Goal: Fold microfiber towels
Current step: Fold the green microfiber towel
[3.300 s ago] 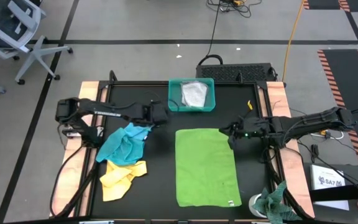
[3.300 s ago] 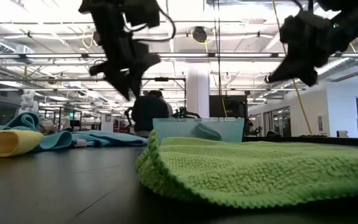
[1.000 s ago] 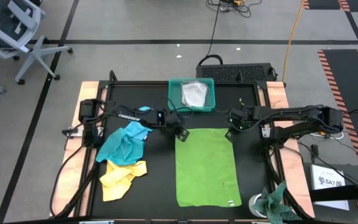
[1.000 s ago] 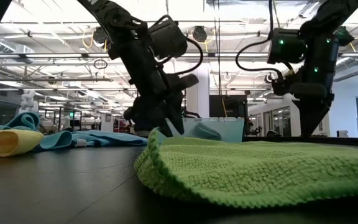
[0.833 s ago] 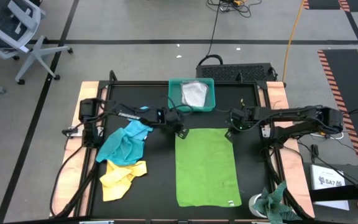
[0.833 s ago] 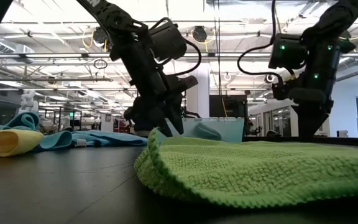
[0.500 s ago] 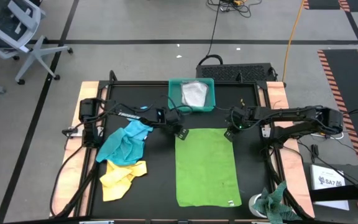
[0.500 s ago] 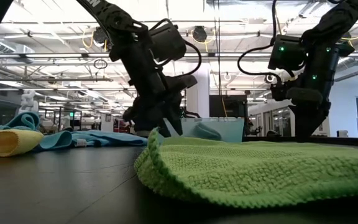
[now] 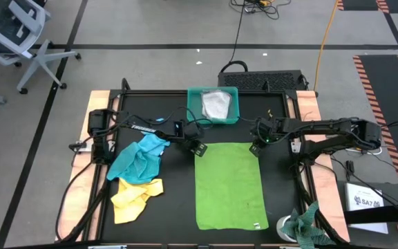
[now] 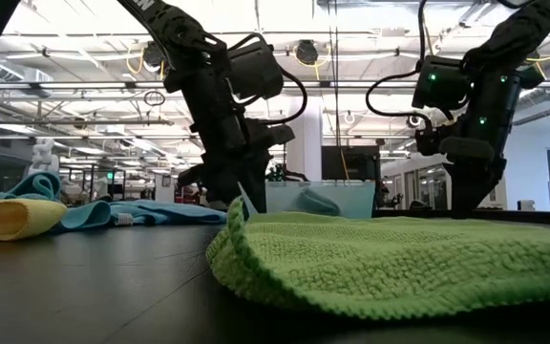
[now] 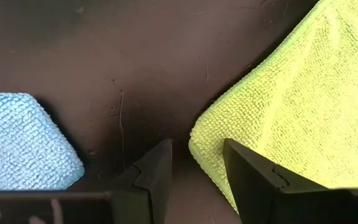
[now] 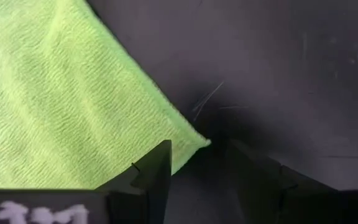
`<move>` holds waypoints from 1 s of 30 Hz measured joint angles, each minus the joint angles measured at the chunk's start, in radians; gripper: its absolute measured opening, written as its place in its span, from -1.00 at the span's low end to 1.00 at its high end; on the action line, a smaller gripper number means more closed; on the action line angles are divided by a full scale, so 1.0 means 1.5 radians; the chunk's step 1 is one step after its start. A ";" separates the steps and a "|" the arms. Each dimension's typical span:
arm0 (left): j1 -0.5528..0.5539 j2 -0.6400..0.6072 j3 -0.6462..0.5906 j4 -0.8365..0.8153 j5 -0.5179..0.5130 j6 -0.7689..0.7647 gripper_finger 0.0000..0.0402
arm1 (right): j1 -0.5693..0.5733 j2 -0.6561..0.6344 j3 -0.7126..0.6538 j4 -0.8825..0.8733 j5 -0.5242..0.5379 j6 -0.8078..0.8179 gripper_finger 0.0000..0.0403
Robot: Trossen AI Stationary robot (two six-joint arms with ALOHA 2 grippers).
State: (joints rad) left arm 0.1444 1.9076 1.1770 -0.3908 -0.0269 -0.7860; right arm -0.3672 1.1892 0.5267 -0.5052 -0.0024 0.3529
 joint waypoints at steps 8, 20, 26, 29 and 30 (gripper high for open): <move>0.000 0.000 0.000 0.000 0.000 -0.001 -0.27 | -0.005 -0.003 -0.048 0.064 -0.009 0.049 -0.25; 0.000 0.000 0.000 0.020 -0.001 -0.002 -0.27 | -0.005 -0.001 -0.053 0.093 -0.015 0.061 -0.25; 0.000 -0.001 0.000 0.040 -0.003 -0.002 -0.27 | -0.005 -0.001 -0.053 0.096 -0.017 0.071 -0.25; 0.000 -0.001 0.000 0.034 -0.007 0.001 -0.27 | -0.005 -0.001 -0.054 0.098 -0.017 0.071 -0.25; 0.000 -0.001 0.000 0.032 -0.007 0.000 -0.27 | -0.004 -0.001 -0.054 0.101 -0.017 0.072 -0.25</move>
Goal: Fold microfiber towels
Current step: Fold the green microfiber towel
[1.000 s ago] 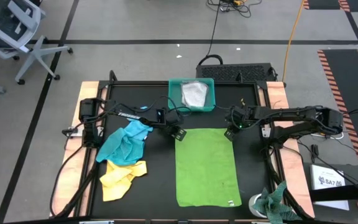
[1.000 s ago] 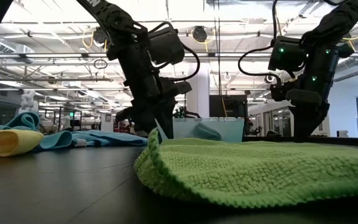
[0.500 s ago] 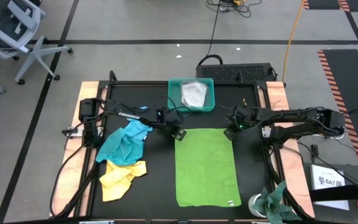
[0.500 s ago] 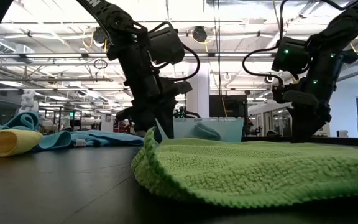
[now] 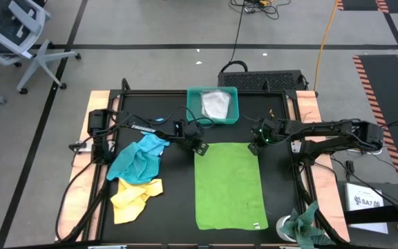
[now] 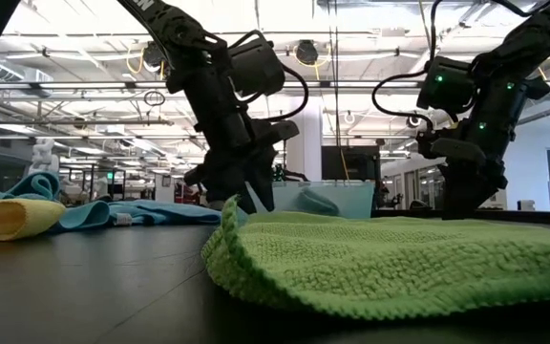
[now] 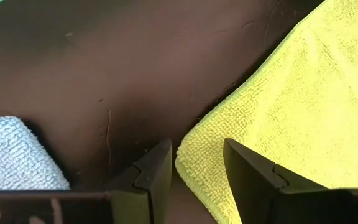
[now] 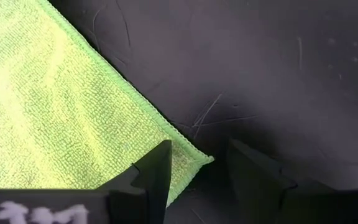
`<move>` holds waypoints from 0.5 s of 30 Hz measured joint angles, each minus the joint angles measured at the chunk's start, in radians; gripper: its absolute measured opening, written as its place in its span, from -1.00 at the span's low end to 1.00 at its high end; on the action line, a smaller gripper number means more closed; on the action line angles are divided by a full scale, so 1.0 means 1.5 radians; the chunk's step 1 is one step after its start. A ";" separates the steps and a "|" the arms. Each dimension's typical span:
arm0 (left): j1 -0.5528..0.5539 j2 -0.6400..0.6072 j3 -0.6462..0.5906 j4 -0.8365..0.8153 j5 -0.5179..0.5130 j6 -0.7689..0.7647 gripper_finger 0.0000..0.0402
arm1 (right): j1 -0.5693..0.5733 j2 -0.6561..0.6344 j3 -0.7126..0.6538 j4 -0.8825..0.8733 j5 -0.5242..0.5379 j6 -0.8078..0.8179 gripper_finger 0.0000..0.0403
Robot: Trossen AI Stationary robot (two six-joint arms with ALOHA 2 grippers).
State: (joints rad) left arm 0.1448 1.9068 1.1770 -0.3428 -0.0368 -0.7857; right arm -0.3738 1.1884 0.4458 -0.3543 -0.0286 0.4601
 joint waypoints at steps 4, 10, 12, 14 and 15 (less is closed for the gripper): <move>0.000 0.000 0.000 -0.002 0.000 0.000 -0.27 | 0.000 0.001 -0.001 0.016 -0.003 0.000 -0.25; 0.000 0.000 0.000 -0.003 0.013 -0.002 -0.27 | 0.000 0.001 -0.001 0.028 -0.016 0.005 -0.25; 0.000 0.000 0.000 -0.002 0.032 -0.003 -0.27 | 0.000 0.001 -0.001 0.029 -0.017 0.005 -0.25; 0.000 0.000 0.000 -0.003 0.041 -0.004 -0.27 | 0.000 0.001 -0.001 0.029 -0.017 0.005 -0.25; -0.001 0.000 0.000 -0.003 0.041 -0.004 -0.27 | 0.000 0.001 -0.001 0.029 -0.018 0.005 -0.25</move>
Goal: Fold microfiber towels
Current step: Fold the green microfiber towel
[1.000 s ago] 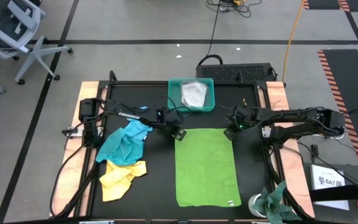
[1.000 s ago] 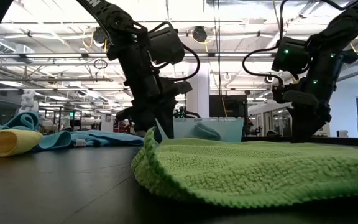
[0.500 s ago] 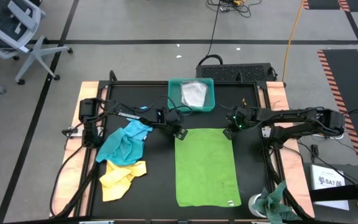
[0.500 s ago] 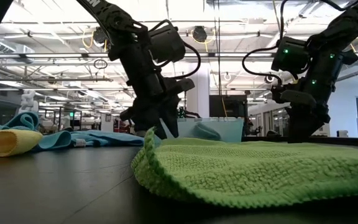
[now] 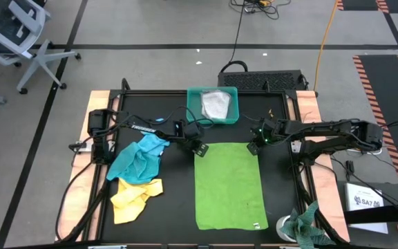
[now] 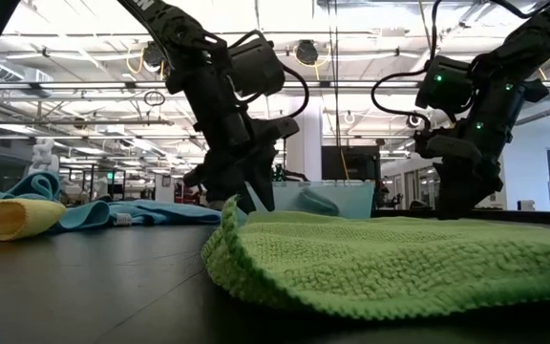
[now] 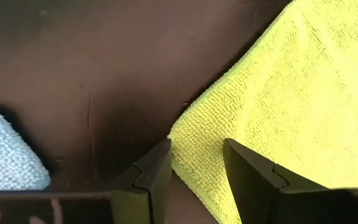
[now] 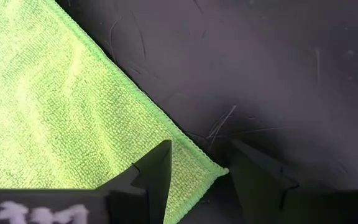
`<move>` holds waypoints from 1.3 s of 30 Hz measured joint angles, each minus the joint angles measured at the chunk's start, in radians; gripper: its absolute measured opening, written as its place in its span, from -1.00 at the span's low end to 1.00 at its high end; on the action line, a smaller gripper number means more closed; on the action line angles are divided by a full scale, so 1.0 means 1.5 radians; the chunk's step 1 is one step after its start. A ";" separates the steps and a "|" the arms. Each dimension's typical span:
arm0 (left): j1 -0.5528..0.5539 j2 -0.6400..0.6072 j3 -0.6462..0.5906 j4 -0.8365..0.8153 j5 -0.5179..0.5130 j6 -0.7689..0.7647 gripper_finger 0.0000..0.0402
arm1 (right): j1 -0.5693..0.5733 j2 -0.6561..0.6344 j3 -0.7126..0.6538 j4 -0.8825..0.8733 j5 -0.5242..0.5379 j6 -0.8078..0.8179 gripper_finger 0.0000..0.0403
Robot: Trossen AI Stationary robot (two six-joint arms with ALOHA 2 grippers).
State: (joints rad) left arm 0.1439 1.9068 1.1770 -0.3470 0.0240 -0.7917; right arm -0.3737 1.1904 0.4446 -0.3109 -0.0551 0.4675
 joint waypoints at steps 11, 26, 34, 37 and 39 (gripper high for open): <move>0.000 0.004 0.000 -0.015 -0.037 -0.003 -0.27 | 0.000 0.000 0.000 0.000 -0.001 0.000 -0.25; 0.001 0.015 0.000 -0.002 -0.026 0.003 -0.27 | 0.000 0.000 0.000 0.000 0.000 0.000 -0.25; -0.002 0.049 0.003 0.022 -0.009 -0.015 -0.27 | 0.000 -0.001 0.000 0.002 -0.001 0.000 -0.25; -0.001 0.046 0.003 0.023 -0.009 -0.015 -0.27 | 0.000 -0.001 0.000 0.001 0.000 0.000 -0.26; -0.001 0.039 0.002 0.023 -0.016 -0.016 -0.27 | 0.000 -0.001 0.000 0.000 0.001 0.000 -0.31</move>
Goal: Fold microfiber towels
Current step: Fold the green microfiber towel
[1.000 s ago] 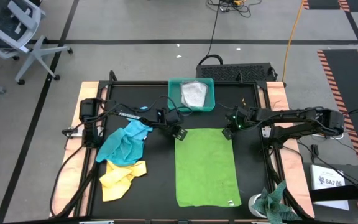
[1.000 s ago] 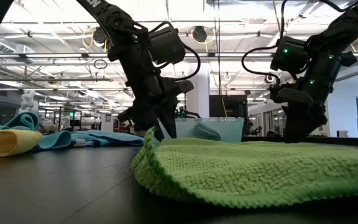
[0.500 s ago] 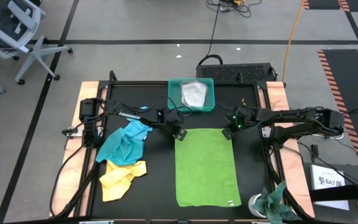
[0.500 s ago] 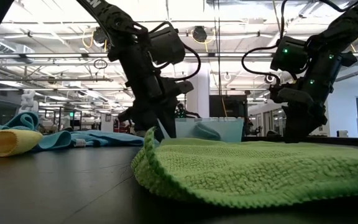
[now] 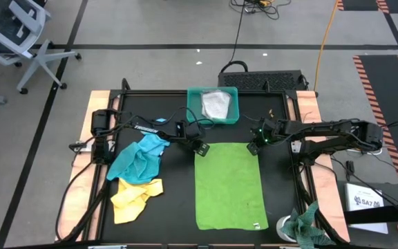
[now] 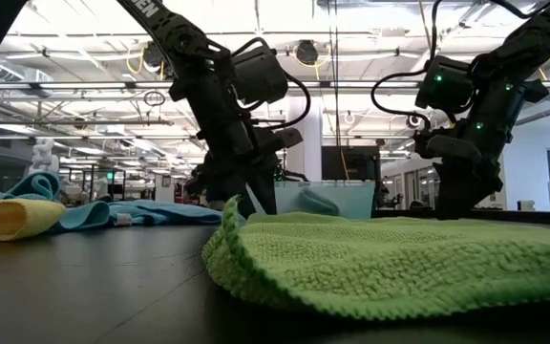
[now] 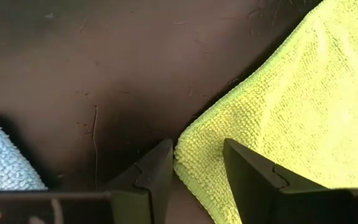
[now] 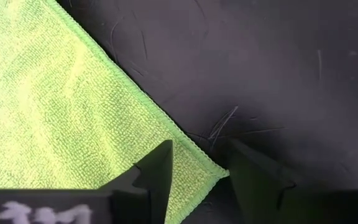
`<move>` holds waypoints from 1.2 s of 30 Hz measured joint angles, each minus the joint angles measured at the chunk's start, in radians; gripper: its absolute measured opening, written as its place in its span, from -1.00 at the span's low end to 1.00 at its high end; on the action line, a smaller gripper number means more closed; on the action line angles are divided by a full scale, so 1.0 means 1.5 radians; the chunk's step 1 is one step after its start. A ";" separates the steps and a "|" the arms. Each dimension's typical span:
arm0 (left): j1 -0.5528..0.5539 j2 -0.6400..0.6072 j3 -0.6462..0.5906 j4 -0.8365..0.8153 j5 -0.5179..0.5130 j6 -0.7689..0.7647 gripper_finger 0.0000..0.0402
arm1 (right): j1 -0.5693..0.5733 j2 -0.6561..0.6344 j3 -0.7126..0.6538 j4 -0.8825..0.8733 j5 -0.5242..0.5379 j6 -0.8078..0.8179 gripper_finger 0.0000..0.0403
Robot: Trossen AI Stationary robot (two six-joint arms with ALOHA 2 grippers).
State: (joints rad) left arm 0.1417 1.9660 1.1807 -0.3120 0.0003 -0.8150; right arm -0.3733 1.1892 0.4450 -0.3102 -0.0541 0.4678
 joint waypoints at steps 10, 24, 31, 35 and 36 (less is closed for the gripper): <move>0.003 -0.012 0.001 -0.001 -0.025 0.025 -0.76 | 0.000 0.001 0.000 0.004 0.001 -0.009 -0.96; 0.004 -0.013 0.002 0.019 -0.026 0.041 -0.97 | 0.000 -0.009 -0.001 0.012 -0.010 -0.010 -1.00; 0.025 -0.014 0.002 0.019 -0.030 0.041 -0.95 | 0.001 -0.053 0.010 -0.017 0.010 -0.015 -1.00; 0.039 -0.015 0.002 0.025 -0.023 0.051 -0.97 | -0.002 -0.069 0.053 -0.097 0.052 -0.056 -1.00; 0.041 -0.015 0.002 0.028 -0.022 0.051 -0.95 | -0.004 -0.069 0.062 -0.112 0.053 -0.066 -1.00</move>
State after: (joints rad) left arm 0.2034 1.9438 1.1843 -0.2697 -0.0321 -0.7383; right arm -0.3796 1.0859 0.5376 -0.4782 0.0247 0.3687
